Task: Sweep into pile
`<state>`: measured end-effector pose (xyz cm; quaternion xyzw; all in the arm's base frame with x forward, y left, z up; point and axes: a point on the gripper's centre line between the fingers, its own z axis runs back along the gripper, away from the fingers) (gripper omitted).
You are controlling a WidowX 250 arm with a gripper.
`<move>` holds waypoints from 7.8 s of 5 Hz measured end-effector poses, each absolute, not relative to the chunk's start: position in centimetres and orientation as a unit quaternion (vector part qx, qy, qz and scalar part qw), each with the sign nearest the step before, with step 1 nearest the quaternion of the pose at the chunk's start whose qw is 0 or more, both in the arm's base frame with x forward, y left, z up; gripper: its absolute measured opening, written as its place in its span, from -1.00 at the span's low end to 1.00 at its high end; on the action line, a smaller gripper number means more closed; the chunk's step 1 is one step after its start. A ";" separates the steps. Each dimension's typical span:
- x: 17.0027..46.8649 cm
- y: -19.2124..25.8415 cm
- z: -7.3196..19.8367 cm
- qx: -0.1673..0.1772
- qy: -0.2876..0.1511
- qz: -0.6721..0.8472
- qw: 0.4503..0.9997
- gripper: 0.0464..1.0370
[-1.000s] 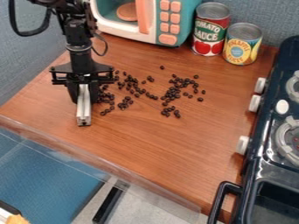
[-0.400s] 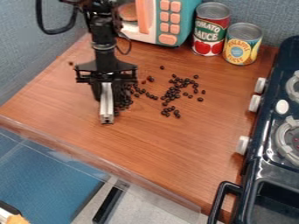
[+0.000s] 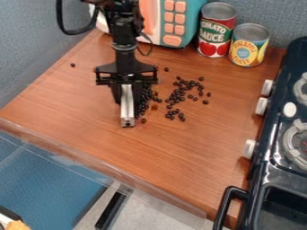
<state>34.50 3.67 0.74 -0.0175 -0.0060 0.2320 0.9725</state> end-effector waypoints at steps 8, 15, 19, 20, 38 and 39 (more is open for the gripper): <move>34.0 1.0 9.4 -0.096 -0.044 0.207 0.973 -0.32; 31.4 22.1 7.1 0.211 -0.057 0.165 0.962 -0.32; 35.3 23.5 3.8 0.203 0.002 0.124 0.971 -0.32; 35.4 23.5 3.4 0.203 0.003 0.109 0.973 -0.32; 37.2 1.4 1.2 0.111 0.028 -0.084 0.990 -0.33; 37.2 0.8 1.2 0.107 0.029 -0.085 0.990 -0.33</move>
